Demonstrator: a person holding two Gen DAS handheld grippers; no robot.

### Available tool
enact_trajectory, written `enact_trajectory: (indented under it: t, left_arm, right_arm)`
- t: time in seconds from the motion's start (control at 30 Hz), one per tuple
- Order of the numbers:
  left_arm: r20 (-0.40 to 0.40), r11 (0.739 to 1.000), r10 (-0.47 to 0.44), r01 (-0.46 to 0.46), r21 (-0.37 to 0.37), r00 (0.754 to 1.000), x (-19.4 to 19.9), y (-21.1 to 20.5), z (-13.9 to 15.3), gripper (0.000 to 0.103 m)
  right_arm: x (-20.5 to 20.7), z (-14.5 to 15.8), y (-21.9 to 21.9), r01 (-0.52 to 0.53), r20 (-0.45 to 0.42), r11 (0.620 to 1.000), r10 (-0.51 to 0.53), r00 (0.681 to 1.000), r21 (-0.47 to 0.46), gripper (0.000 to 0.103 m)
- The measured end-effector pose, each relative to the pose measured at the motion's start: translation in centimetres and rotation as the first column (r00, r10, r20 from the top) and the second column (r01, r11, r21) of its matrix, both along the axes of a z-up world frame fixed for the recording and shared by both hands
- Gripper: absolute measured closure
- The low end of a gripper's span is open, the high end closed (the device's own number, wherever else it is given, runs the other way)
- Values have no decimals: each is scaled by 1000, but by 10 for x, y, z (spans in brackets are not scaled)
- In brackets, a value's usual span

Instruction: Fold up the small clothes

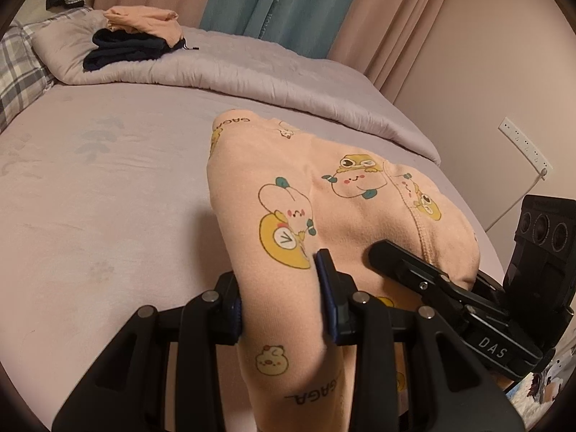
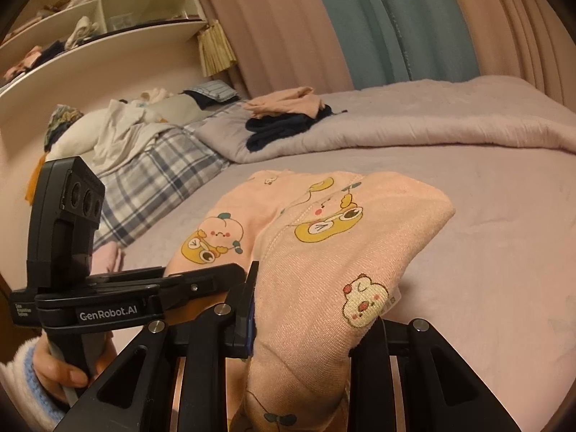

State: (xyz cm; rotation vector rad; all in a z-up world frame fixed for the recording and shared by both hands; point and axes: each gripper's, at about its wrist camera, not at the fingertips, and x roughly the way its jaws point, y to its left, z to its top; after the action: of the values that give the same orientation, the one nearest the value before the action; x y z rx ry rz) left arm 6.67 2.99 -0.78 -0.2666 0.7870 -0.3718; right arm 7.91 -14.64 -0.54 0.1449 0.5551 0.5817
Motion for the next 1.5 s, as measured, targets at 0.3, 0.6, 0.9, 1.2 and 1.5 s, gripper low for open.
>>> enact_trajectory:
  t: [0.3,0.6,0.9,1.2,1.5]
  left_arm:
    - [42,1000,15,-15,4,999,-16,7,15,69]
    - [101,999,21,-25,32,995,-19,10,39,69]
    - [150,998,14,-22,51,989,-13,8,63,69]
    - [185,997,-10,-4,74,983,0,5,84,69]
    - [231,994,-15,-10,106,973,12,0,109,69]
  right_arm:
    - [-15,11,4,-20,42,1000,20,999,-5,74]
    - [-16,27,8,-36,96,999,35,995,5,74]
    - [-16,44,8,-33,143,999,31,989,7,74]
    - [-13,62,6,-18,178,1000,16,984,8,74]
    - [-3,79,6,-18,216,1000,12,976,24,74]
